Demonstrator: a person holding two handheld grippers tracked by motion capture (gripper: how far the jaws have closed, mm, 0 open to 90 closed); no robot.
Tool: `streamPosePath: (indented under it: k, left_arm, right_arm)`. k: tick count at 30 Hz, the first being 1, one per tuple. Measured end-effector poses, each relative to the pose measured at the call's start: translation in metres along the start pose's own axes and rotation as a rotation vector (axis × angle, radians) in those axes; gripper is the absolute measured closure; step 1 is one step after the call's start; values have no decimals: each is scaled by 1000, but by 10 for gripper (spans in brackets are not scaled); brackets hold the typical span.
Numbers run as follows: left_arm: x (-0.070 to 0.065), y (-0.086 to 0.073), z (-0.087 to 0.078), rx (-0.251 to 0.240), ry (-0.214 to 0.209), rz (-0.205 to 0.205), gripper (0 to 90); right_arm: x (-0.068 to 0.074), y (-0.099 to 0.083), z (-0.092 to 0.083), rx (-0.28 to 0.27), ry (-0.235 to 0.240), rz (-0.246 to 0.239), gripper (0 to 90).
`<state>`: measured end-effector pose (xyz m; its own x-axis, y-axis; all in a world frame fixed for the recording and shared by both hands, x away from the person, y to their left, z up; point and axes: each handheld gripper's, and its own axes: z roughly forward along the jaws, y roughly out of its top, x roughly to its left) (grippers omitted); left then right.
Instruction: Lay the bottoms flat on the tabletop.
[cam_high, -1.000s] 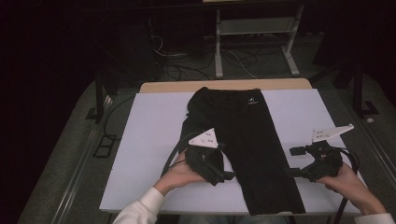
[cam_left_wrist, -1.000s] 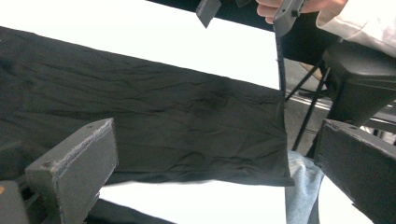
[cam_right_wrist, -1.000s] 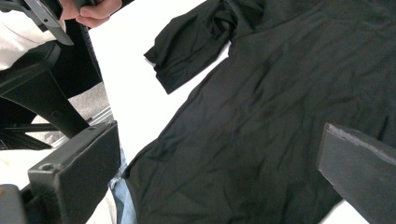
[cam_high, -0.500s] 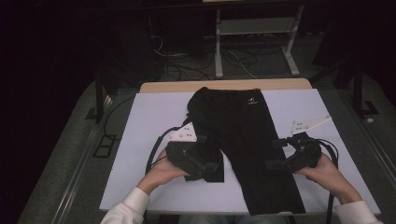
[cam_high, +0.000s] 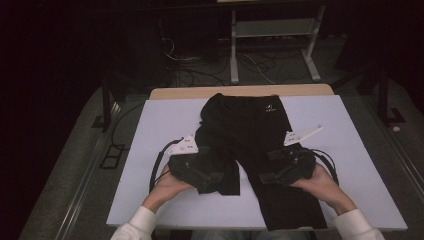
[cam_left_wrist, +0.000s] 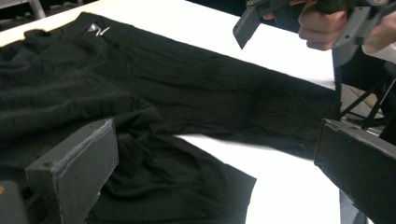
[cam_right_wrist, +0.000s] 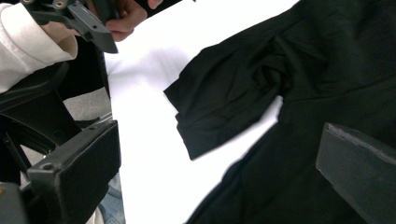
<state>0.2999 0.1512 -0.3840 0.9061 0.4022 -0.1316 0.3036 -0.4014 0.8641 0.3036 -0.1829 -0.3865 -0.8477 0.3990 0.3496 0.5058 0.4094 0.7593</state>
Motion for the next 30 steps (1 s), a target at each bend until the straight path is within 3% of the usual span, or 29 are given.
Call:
streamPosePath:
  k: [11, 20, 22, 30]
  left_arm:
    - [12, -20, -3, 7, 40, -38, 0]
    - [19, -29, -4, 6, 62, -68, 0]
    - [21, -31, -4, 9, 66, -75, 0]
    - [29, -37, -7, 0, 90, -101, 0]
  right_arm:
    - [8, 5, 42, 64, 30, -24, 0]
    - [10, 7, 63, 80, 51, -18, 1]
    - [9, 7, 67, 78, 64, -18, 59]
    - [11, 7, 83, 94, 71, -34, 142]
